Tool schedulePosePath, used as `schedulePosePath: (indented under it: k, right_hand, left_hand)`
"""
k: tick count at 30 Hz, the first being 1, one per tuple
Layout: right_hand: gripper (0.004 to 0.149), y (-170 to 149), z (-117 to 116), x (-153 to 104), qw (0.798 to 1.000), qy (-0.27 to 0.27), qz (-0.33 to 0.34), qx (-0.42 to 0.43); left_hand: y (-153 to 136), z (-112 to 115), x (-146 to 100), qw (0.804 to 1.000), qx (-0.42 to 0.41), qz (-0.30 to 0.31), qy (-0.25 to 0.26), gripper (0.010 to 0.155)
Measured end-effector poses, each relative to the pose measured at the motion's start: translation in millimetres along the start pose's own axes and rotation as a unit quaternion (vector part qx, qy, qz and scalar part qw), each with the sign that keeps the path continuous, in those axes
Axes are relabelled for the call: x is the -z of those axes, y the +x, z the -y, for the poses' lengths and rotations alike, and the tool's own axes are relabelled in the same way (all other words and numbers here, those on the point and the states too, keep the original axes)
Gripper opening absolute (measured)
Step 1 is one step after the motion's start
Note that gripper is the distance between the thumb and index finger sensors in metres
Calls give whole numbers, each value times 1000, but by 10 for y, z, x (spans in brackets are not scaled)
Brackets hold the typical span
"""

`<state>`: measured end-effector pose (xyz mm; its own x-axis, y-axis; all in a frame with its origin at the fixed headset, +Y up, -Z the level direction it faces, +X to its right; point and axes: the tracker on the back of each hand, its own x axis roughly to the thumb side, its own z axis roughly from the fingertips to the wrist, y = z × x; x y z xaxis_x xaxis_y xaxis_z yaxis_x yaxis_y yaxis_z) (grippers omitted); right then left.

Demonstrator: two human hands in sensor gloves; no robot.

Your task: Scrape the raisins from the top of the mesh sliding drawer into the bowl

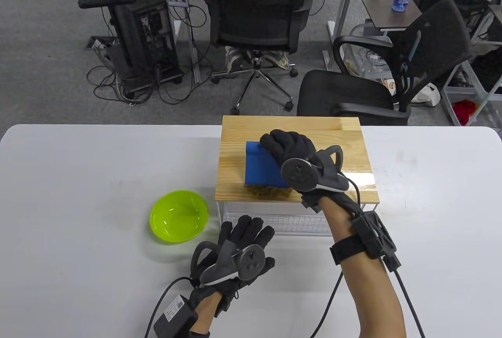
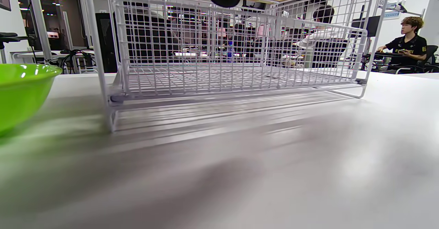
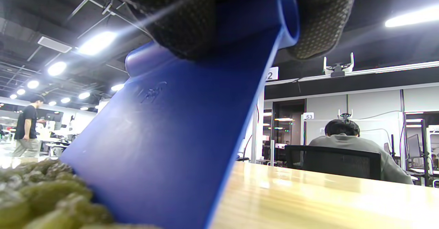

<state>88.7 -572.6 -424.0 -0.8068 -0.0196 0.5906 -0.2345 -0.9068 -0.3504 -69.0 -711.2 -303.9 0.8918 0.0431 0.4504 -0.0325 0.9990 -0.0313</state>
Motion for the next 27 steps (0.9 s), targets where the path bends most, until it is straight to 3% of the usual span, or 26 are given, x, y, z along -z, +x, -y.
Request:
schedulePosePath:
  k: [3,8,14,18,21,27]
  right_hand:
    - [59,-11,26,-35,1000,-7,-5,0]
    - [60,-107,253,-290,985,-130,-67,-92]
    - [59,-57,433,-1043,985,-151,-44,-65]
    - [59,36,311,-1569,987,-132,-12,-96]
    - [59,30,147,-1856,991,-118,-16,-69]
    - [58,-54,-272,-2155,997,-71,-33,-21]
  left_hand:
    - [-2,3,-2,1000,-2,2,1,74]
    - [1,2,-11,1000,13,-9,14,74]
    - [71,6,-4,999,35,-11,31,74]
    - [118,45,-2,998,50,-5,30,74]
    - [133,64,-5,998,60,-5,28,74]
    - [130,23,-35,998,46,-1,48,74]
